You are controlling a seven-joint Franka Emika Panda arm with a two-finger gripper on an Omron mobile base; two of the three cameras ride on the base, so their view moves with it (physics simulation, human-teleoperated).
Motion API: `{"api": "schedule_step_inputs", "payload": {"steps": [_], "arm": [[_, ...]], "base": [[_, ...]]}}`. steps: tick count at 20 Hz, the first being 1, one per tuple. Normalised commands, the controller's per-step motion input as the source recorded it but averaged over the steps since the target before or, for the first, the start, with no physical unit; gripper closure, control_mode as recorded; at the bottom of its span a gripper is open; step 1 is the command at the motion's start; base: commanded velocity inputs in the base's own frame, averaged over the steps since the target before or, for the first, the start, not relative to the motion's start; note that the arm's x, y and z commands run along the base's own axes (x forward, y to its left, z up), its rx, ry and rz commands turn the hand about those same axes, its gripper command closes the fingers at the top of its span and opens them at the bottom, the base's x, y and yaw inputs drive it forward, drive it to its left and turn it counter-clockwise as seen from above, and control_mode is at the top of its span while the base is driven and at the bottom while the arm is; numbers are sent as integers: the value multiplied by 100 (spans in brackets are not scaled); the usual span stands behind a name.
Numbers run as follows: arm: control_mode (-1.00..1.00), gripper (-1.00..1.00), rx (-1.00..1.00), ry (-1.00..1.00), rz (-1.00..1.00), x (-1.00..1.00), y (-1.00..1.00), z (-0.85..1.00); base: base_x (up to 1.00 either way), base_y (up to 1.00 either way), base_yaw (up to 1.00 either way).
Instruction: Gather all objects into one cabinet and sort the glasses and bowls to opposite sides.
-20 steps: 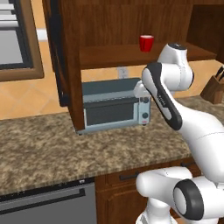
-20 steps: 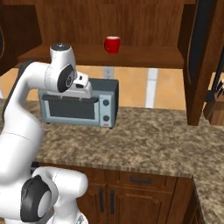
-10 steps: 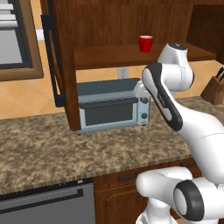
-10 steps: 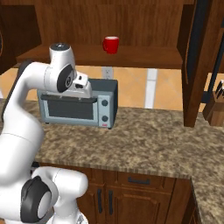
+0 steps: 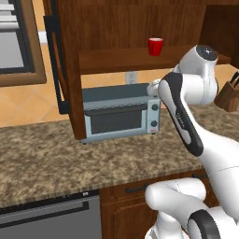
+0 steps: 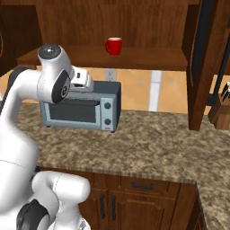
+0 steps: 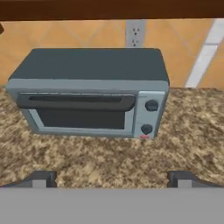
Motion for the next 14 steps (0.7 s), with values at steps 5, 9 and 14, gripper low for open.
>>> {"api": "schedule_step_inputs", "payload": {"steps": [5, 9, 14], "arm": [[-100, -100, 2, -10, -26, 43, -9, 53], [-100, -100, 5, 0, -28, 65, -6, 69], [-100, -100, 3, 0, -19, 88, -4, 61]], "base": [[0, 0, 0], [0, 0, 0], [0, 0, 0]]}}
